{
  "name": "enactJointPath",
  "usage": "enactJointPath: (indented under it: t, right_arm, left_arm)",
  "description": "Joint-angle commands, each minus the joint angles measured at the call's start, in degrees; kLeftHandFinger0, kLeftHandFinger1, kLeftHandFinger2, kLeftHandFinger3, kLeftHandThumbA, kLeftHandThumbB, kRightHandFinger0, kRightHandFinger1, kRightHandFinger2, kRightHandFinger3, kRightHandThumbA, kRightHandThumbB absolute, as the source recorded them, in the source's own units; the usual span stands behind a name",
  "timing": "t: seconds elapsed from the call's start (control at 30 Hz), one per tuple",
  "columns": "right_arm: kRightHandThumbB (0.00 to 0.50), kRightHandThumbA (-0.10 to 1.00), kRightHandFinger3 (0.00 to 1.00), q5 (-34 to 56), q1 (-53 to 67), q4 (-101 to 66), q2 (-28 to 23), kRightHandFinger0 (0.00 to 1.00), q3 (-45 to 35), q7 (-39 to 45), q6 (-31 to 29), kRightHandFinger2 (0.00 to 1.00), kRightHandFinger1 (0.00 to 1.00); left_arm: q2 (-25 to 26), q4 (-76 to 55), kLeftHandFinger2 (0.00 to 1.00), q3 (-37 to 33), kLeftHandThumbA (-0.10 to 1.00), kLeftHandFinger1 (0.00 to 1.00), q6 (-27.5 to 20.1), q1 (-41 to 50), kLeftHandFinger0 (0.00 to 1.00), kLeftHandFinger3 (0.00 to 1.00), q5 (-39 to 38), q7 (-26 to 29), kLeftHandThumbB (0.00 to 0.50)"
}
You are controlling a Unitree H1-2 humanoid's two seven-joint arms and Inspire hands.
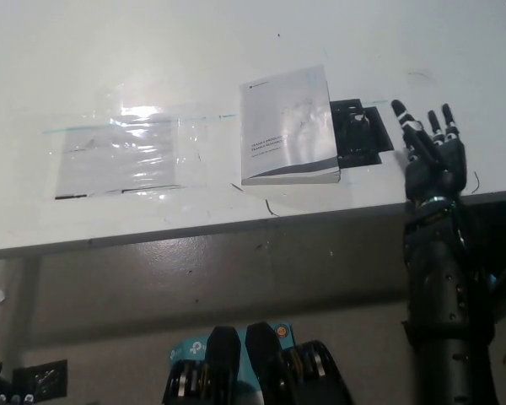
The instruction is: The robot uses its right hand to slide under the cover of the book kept in the middle of the desk and open it
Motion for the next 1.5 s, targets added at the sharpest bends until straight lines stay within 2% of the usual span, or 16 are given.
enactJointPath:
  t: [0.0,0.03,0.17,0.23,0.3,0.4,0.5,0.57,0.67,0.7,0.87,1.2,1.27,1.47]
  right_arm:
    - [0.278,1.00,1.00,0.4,-4.9,1.2,0.5,1.00,1.4,4.2,-0.2,1.00,1.00]
    - [0.270,1.00,1.00,0.0,-5.1,1.1,0.8,1.00,1.8,4.2,0.0,1.00,1.00]
    - [0.266,1.00,1.00,-0.5,-5.2,1.4,1.1,1.00,2.7,4.4,0.7,1.00,1.00]
    - [0.256,1.00,1.00,-0.7,-5.3,1.6,1.6,1.00,3.1,4.5,0.3,1.00,1.00]
    - [0.257,1.00,1.00,-1.1,-5.7,2.5,2.0,1.00,3.4,4.3,0.1,1.00,1.00]
    - [0.252,1.00,1.00,-1.8,-5.9,3.9,2.5,1.00,4.0,4.7,-0.5,1.00,1.00]
    - [0.247,1.00,1.00,-2.0,-6.2,5.4,3.0,1.00,4.2,5.3,-1.3,1.00,1.00]
    - [0.247,1.00,1.00,-1.9,-5.9,5.6,3.7,1.00,4.3,5.2,-0.7,1.00,1.00]
    - [0.241,1.00,1.00,-2.6,-5.6,6.1,3.9,1.00,4.4,5.2,-0.9,1.00,1.00]
    - [0.247,1.00,1.00,-2.7,-5.4,6.3,4.1,1.00,4.4,5.4,-1.0,1.00,1.00]
    - [0.241,1.00,1.00,-2.8,-5.2,6.8,4.4,1.00,4.2,5.0,-0.7,1.00,1.00]
    - [0.234,1.00,1.00,-2.7,-4.4,6.8,5.3,1.00,3.9,5.9,-1.0,1.00,1.00]
    - [0.233,1.00,1.00,-2.3,-4.4,7.1,5.7,1.00,3.5,5.6,-0.9,1.00,1.00]
    - [0.240,1.00,1.00,-2.3,-4.8,6.6,6.2,1.00,3.7,6.1,-0.4,1.00,1.00]
  left_arm:
    - [0.9,-0.3,1.00,-0.8,1.00,0.92,-0.6,-0.4,0.89,1.00,-0.7,-0.2,0.000]
    - [0.7,-1.0,1.00,-0.6,1.00,0.98,-0.4,-0.2,0.95,1.00,-1.3,-0.9,0.000]
    - [0.4,-2.1,1.00,-0.8,1.00,1.00,0.2,0.4,0.97,1.00,-1.5,-0.6,0.000]
    - [0.8,-1.0,1.00,-1.2,1.00,0.97,-0.2,0.3,0.92,1.00,-1.2,-1.0,0.000]
    - [0.8,-0.8,1.00,-1.3,0.97,0.92,-0.5,0.0,0.83,1.00,-0.8,0.5,0.000]
    - [1.2,0.3,1.00,-1.4,1.00,0.90,-0.7,-0.2,0.82,1.00,-0.8,0.7,0.000]
    - [1.1,0.1,1.00,-1.6,1.00,0.95,-1.1,0.0,0.89,1.00,-1.2,-0.6,0.000]
    - [1.1,-0.5,1.00,-1.9,1.00,0.93,-0.6,0.3,0.87,1.00,-1.2,-0.4,0.000]
    - [1.5,0.5,1.00,-2.0,1.00,0.97,-0.8,0.2,0.93,1.00,-1.6,-1.9,0.000]
    - [1.4,0.2,1.00,-2.1,1.00,0.95,-0.9,0.2,0.90,1.00,-1.5,-1.5,0.000]
    - [1.5,-0.2,1.00,-2.6,1.00,0.96,-0.1,0.3,0.88,1.00,-1.6,-2.1,0.000]
    - [1.0,-1.4,1.00,-2.3,1.00,0.95,-0.5,0.4,0.93,1.00,-2.0,-0.6,0.000]
    - [1.4,-0.5,1.00,-2.3,1.00,0.94,-0.9,0.1,0.87,1.00,-1.8,-0.4,0.000]
    - [1.0,-1.7,1.00,-2.6,1.00,0.90,-0.7,0.7,0.86,1.00,-1.4,0.2,0.000]
